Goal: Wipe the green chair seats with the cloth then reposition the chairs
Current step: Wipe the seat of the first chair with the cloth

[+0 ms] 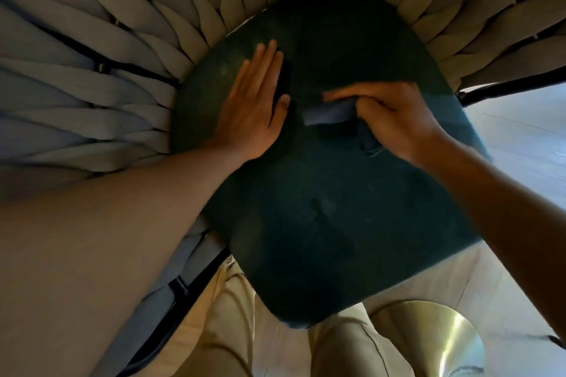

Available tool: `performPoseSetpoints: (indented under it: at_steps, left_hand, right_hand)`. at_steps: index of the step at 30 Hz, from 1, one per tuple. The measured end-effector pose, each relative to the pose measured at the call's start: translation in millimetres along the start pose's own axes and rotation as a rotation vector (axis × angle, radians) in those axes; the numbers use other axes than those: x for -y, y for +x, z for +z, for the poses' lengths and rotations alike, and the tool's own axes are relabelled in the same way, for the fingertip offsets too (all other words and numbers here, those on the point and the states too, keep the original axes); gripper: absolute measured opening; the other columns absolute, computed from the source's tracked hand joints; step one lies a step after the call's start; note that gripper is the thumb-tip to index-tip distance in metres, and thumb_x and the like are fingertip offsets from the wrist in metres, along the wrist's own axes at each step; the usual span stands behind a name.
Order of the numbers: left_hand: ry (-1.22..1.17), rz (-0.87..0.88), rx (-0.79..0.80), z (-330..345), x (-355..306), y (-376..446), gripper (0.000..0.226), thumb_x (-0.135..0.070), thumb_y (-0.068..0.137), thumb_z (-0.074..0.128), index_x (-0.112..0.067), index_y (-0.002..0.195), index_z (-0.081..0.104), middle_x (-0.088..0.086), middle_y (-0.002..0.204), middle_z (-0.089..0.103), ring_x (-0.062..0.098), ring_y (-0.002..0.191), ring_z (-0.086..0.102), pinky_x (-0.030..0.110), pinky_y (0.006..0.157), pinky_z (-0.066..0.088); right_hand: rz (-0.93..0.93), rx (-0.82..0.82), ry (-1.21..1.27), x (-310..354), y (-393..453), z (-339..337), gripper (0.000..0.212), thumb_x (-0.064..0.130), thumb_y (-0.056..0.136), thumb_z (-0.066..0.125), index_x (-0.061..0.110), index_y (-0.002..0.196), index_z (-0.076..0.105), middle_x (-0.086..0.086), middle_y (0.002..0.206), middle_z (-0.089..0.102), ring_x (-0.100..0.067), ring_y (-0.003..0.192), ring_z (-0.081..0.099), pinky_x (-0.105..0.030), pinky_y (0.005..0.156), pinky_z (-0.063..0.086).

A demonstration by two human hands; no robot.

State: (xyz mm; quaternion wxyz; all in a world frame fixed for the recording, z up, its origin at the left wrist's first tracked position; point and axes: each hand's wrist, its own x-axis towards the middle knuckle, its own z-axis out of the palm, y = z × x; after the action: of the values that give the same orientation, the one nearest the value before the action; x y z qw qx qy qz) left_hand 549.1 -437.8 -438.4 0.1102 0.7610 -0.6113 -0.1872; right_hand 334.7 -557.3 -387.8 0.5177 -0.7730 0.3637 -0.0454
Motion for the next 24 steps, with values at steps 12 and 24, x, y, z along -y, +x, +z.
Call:
performPoseSetpoints:
  at_steps: [12, 24]
  left_hand:
    - [0.14, -0.236, -0.042, 25, 26, -120, 0.063, -0.033, 0.107, 0.027, -0.005, 0.162, 0.013, 0.012, 0.17, 0.007, 0.025, 0.158, 0.002, 0.045, 0.128, 0.004]
    - [0.167, -0.208, -0.112, 31, 28, -122, 0.062, -0.031, 0.106, 0.033, -0.001, 0.159, 0.023, 0.016, 0.168, 0.017, 0.03, 0.157, 0.012, 0.048, 0.126, 0.013]
  right_hand:
    - [-0.138, -0.248, -0.516, -9, 50, 89, 0.057, 0.001, 0.094, 0.039, 0.0, 0.151, 0.041, -0.019, 0.16, 0.034, -0.038, 0.151, 0.024, -0.047, 0.123, 0.022]
    - [-0.474, -0.031, -0.324, -16, -4, 105, 0.038, -0.002, 0.09, 0.046, -0.001, 0.118, 0.073, -0.014, 0.13, 0.067, -0.025, 0.128, 0.058, -0.023, 0.114, 0.035]
